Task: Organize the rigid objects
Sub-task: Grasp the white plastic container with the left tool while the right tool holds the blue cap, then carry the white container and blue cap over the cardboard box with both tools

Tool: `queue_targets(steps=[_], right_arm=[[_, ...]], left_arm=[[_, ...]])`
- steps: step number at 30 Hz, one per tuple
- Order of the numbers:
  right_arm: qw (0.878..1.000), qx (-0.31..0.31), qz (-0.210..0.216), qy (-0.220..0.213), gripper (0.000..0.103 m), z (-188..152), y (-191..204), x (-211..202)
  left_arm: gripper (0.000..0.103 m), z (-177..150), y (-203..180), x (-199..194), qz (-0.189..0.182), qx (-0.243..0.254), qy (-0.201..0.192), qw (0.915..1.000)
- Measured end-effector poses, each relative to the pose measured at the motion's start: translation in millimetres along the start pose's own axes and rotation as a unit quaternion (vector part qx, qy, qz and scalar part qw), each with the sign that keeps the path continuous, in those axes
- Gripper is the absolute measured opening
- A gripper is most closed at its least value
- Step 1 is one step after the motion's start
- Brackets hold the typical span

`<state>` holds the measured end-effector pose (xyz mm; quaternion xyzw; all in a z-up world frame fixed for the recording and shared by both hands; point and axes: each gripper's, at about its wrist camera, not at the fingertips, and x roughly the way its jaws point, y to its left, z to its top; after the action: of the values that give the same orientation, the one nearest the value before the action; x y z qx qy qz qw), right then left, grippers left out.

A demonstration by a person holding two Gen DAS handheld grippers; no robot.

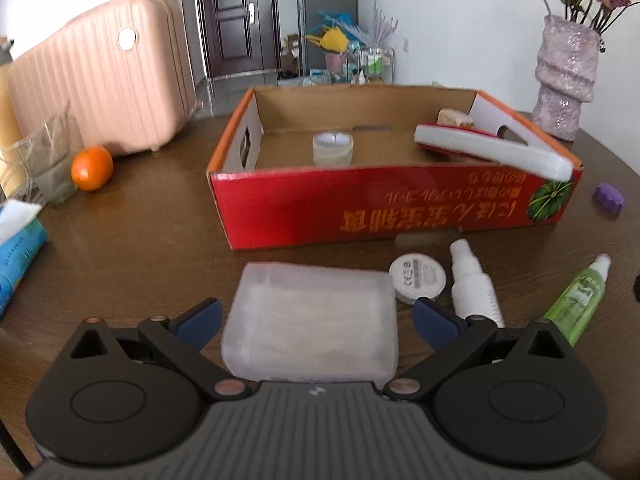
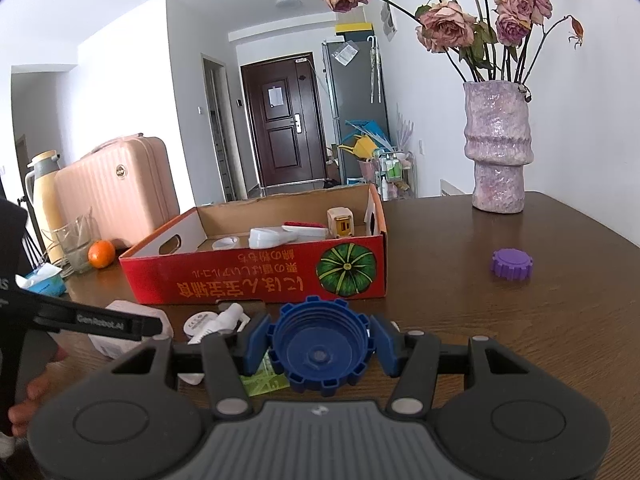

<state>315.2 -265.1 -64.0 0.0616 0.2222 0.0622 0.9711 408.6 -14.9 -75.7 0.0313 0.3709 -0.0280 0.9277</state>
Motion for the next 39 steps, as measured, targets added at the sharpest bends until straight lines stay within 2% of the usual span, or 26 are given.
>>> queue_targets(steps=[9,11,12,16,19,31,34,39], right_arm=[[1.000,-0.002,-0.006,0.009,0.054,-2.3,0.1,5.2],[1.000,-0.001,-0.008,0.009,0.054,-2.5,-0.4,5.8],[1.000,0.000,-0.008,0.009,0.054,-2.6,-0.5,5.9],[1.000,0.000,-0.009,0.009,0.054,-3.3,-0.5,6.5],[1.000,0.001,-0.010,0.010,0.054,-3.3,-0.6,6.7],[1.000,-0.002,-0.009,-0.001,0.054,-3.4,0.5,2.3],[1.000,-0.004,-0.006,-0.005,0.054,-4.2,2.3,0.0],[1.000,-0.006,0.000,-0.014,0.054,-5.1,5.5,-5.9]], left_arm=[[0.102,-3.0,6.4,16.0,-0.005,-0.013,0.017,0.9998],[0.087,-2.8,7.7,14.1,-0.007,-0.014,0.012,0.9998],[0.084,-2.9,8.6,12.9,-0.015,-0.016,0.010,0.9997],[0.084,-6.2,2.8,8.2,-0.007,-0.004,0.001,1.0000],[0.084,-8.3,3.4,-2.6,-0.003,-0.015,-0.015,0.9998],[0.084,-24.8,-8.4,-68.3,-0.007,-0.028,-0.093,0.9952],[0.084,-31.0,-11.9,-79.8,-0.009,-0.034,-0.102,0.9942],[0.084,-42.5,-18.2,-87.6,-0.009,-0.040,-0.094,0.9947]])
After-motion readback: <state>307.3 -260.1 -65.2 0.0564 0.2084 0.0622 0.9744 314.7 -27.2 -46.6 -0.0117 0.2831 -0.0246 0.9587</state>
